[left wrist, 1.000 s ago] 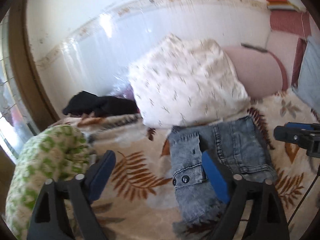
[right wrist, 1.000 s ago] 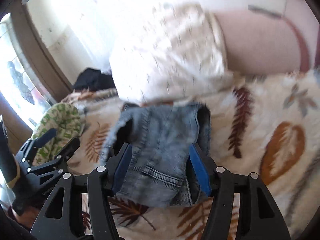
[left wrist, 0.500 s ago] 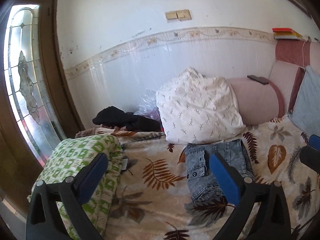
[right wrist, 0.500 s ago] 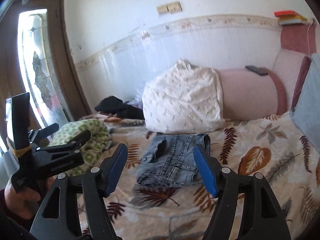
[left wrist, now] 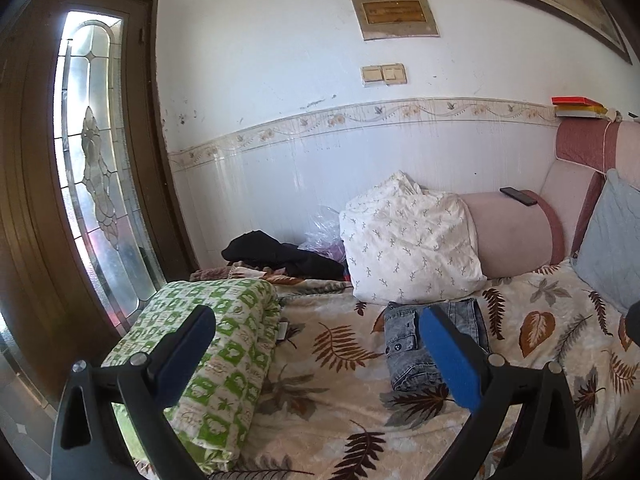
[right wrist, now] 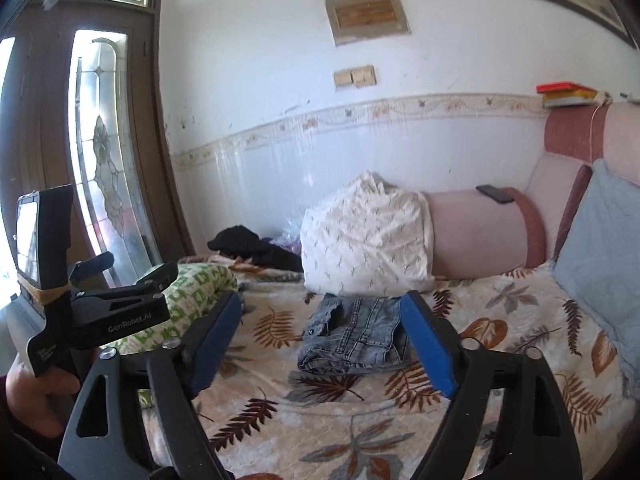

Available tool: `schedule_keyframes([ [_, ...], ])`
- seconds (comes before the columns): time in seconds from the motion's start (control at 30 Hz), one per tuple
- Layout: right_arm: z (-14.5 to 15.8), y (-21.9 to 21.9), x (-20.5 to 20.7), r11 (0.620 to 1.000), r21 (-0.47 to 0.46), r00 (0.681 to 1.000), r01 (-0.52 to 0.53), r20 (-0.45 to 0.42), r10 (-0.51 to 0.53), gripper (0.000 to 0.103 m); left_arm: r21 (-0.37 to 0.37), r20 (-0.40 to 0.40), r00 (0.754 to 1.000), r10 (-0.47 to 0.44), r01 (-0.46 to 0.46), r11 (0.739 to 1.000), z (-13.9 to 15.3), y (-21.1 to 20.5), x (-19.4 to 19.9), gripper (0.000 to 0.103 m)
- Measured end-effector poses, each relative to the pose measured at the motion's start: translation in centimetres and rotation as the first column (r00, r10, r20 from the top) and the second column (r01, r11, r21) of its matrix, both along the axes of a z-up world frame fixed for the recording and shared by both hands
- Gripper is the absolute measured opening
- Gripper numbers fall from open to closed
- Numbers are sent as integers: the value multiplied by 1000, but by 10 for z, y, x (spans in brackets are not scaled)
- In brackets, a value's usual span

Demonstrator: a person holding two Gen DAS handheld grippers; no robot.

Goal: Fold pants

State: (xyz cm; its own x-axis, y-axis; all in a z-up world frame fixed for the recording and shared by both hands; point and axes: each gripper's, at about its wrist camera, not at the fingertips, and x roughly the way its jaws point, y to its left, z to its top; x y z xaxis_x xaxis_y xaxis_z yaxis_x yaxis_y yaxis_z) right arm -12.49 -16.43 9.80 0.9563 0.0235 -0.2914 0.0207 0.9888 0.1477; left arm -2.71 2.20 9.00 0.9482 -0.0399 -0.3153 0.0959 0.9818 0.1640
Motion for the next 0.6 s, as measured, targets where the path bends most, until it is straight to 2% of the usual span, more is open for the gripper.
schedule_keyframes([
  [0.27, 0, 29, -20, 995, -104, 1000, 10, 21, -8, 86, 7, 32, 999, 23, -23, 1000, 8, 8, -27, 103],
  [0.6, 5, 34, -39, 992, -123, 998, 37, 59, -30, 87, -3, 55, 997, 52, -52, 999, 15, 20, -41, 103],
])
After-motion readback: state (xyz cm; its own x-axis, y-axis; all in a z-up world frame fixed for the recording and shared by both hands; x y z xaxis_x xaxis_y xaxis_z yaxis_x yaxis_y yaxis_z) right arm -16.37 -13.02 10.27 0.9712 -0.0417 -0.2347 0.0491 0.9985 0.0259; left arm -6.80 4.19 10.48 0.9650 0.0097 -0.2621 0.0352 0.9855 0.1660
